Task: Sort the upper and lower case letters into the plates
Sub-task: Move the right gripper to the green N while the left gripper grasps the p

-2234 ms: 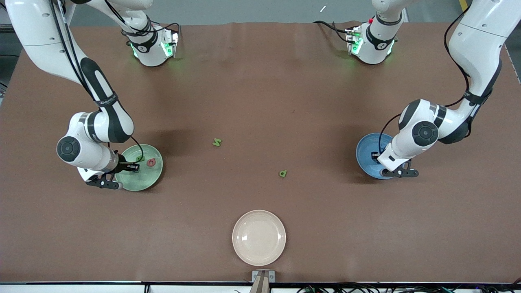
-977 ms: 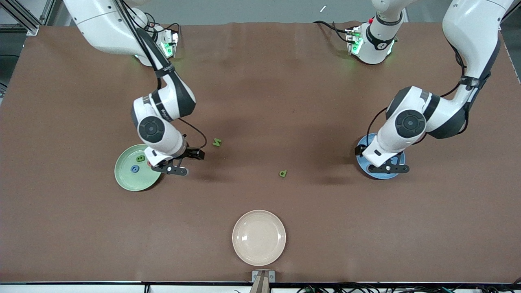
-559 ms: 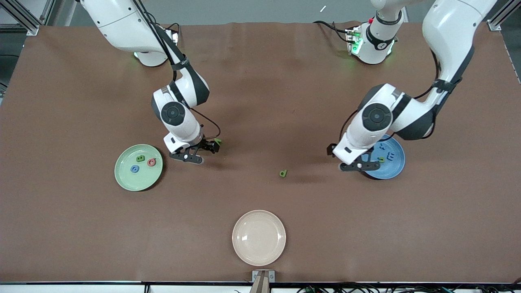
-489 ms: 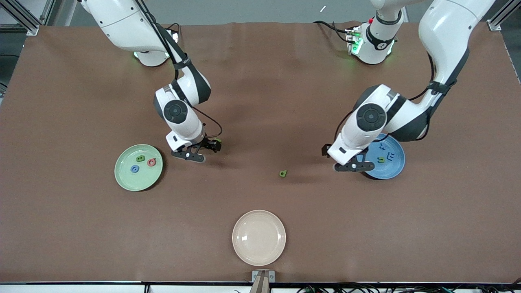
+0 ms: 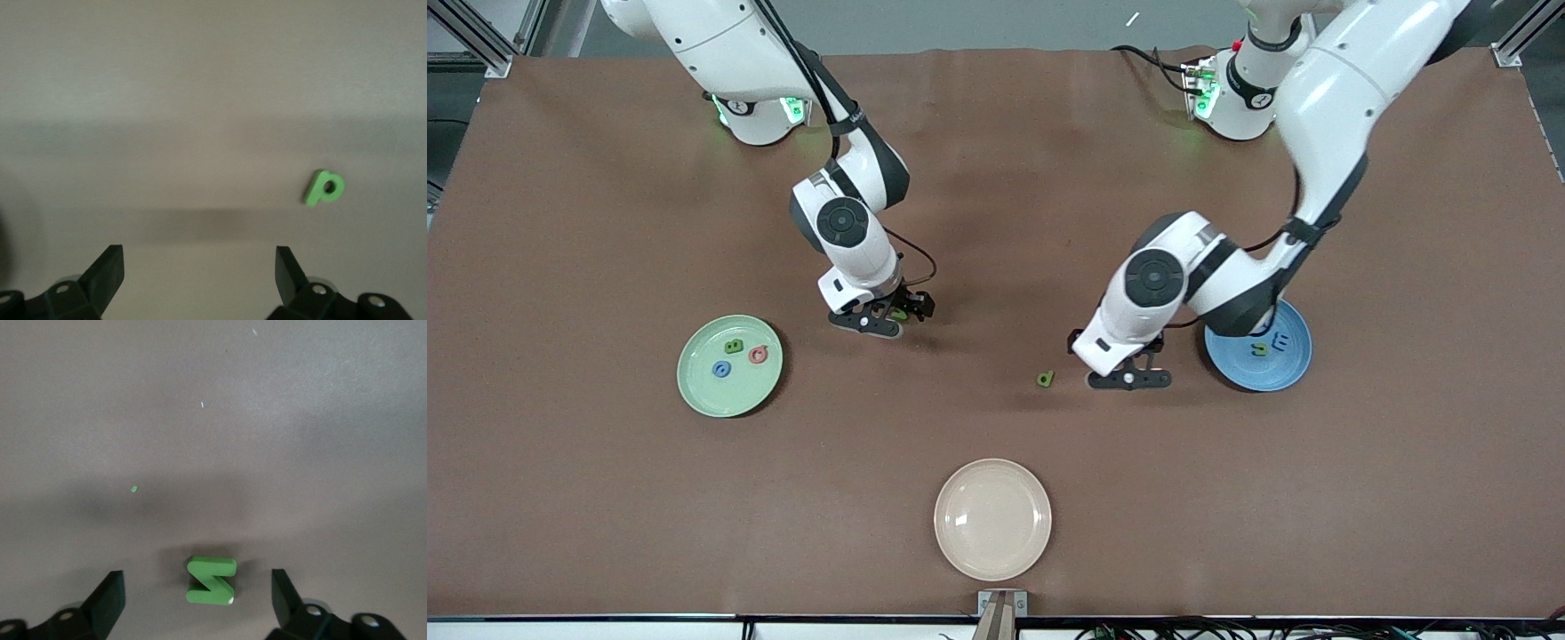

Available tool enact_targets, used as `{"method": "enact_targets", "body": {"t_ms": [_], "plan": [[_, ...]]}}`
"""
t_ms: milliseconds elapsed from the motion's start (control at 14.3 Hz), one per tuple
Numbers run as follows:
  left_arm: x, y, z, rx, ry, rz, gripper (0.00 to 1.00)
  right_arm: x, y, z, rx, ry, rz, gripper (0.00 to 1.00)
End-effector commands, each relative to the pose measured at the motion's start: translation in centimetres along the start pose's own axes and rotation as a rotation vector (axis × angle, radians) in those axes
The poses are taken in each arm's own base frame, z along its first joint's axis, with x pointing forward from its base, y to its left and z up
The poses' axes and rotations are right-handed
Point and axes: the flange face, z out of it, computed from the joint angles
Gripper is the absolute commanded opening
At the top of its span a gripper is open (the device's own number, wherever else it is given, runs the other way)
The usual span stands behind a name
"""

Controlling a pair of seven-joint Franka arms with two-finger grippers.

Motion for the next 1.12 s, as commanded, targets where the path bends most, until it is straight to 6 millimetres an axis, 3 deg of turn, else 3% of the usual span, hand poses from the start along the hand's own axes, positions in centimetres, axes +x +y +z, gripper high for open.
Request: {"method": "enact_targets", "body": {"t_ms": [0,279,419,628,768,908,977,1047], "plan": [[1.4,3.5,1.3,0.021,0.037,-0.022,1.0,-0.5,0.6,0.6,0.004,0.002,0.025,0.92],[2.0,5.3,3.0,-0.054,0.076,-0.016,0.99,-1.1,0.5,1.6,-0.007,-0.01,0.038,0.89],[2.1,5.7,4.0,-0.089,0.092,-0.023,0.99,-1.1,0.5,2.0,-0.012,-0.013,0.037,0.82],[2.0,6.2,4.9,-0.105,0.112,-0.015,0.99,-1.2,0.6,2.2,-0.016,-0.018,0.037,0.6],[1.4,6.9,5.2,-0.1,0.116,0.0,0.96,-1.1,0.7,2.2,-0.017,-0.019,0.039,0.39],[1.1,7.1,5.6,-0.097,0.11,0.001,0.85,-1.0,0.8,2.2,-0.018,-0.019,0.06,0.1],[1.0,7.1,5.9,-0.096,0.105,-0.002,0.8,-0.8,1.0,2.2,-0.021,-0.021,0.072,0.01],[0.8,7.4,6.2,-0.094,0.102,0.002,0.75,-0.6,1.1,2.1,-0.023,-0.023,0.079,0.0]]}}
